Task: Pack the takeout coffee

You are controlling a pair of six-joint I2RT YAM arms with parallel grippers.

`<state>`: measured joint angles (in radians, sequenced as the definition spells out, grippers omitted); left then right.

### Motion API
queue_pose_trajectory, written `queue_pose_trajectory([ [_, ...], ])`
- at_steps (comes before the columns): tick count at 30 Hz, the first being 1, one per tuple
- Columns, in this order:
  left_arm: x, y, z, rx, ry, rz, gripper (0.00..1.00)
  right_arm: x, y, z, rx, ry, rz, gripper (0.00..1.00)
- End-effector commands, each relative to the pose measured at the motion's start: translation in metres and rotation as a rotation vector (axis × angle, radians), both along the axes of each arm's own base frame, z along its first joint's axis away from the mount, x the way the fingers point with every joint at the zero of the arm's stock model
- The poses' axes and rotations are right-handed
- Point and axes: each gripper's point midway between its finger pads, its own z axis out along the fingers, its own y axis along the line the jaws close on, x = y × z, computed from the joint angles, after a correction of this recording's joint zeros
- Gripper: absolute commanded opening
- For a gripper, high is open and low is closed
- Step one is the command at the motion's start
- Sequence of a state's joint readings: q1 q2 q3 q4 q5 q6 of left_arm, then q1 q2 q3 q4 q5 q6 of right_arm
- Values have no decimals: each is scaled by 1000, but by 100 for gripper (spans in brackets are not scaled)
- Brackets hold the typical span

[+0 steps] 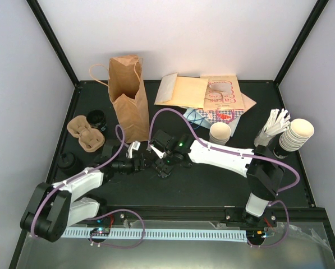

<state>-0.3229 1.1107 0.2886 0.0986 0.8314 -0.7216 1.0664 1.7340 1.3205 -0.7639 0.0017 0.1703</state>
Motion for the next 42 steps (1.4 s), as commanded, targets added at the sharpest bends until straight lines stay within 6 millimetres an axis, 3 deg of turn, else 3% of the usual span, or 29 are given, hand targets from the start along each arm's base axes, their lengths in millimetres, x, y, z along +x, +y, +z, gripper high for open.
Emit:
queue_pose_trajectory([
  [1,6,-6,3,3,-9,-33,81,-20,-41,-38,-203,87,-3,83],
  [4,7,-2,-6,59,13,-27,80,-15,-33,-22,-167,64,-7,89],
  [9,9,-1,-4,87,5,-31,79,-8,-22,16,-84,21,-29,99],
  [14,14,0,5,101,-16,-19,78,-7,-18,34,-16,8,-38,100],
  [22,22,-5,22,91,-50,-20,79,-3,-26,25,11,56,-85,100],
  [30,26,-22,52,-3,-136,-62,85,-11,-25,18,46,98,-35,99],
  [37,24,-47,42,-35,-88,-147,85,-13,-21,12,59,110,-17,99],
  [42,25,-55,17,-3,-11,-168,85,-14,-17,16,84,111,-7,99],
])
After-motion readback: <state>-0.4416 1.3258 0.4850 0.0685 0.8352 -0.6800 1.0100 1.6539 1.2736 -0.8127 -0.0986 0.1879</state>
